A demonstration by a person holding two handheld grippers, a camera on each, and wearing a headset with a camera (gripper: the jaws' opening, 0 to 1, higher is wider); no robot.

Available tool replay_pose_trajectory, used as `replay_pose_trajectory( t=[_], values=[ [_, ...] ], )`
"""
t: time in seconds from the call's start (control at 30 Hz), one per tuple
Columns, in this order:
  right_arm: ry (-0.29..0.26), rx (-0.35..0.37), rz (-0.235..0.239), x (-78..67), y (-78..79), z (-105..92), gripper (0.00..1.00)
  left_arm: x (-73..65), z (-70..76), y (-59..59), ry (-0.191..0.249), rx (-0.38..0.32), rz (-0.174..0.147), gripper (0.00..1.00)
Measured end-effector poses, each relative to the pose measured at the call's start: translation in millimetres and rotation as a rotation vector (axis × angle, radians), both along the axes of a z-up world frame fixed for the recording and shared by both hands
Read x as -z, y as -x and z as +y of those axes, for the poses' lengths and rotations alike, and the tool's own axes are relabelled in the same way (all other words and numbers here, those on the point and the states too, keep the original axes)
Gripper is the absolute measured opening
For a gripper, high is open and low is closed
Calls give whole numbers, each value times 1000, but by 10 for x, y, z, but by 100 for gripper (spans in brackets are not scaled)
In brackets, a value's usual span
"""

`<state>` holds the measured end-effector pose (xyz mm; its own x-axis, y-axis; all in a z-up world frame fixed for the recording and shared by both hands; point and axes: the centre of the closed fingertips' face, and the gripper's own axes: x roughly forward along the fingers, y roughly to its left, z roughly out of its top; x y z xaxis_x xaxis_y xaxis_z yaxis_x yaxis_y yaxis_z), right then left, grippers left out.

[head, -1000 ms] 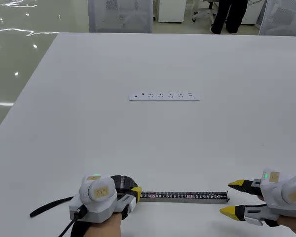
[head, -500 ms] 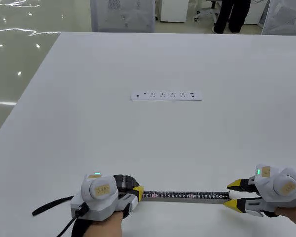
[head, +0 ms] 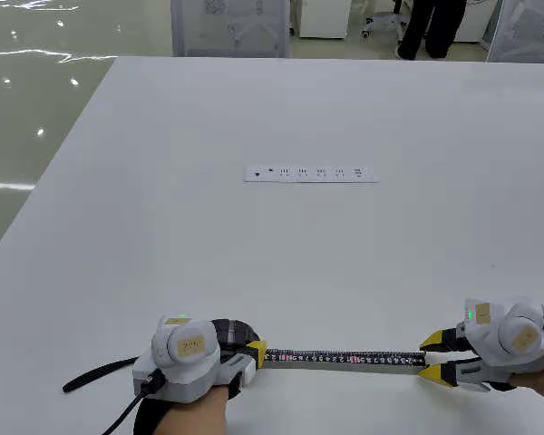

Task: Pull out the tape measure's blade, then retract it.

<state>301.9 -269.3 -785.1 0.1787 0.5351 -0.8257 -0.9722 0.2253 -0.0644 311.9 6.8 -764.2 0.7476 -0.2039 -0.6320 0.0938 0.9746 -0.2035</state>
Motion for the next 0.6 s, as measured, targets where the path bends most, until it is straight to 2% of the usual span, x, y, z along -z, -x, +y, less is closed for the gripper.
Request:
replay_pose_trajectory(
  t=[0.17, 0.6],
  values=[
    [15, -34, 3, 35, -1, 29, 15, 1, 1, 0, 0, 1, 0, 60],
    [19, -56, -1, 64, -16, 27, 12, 10, 4, -5, -3, 7, 15, 59]
  ],
)
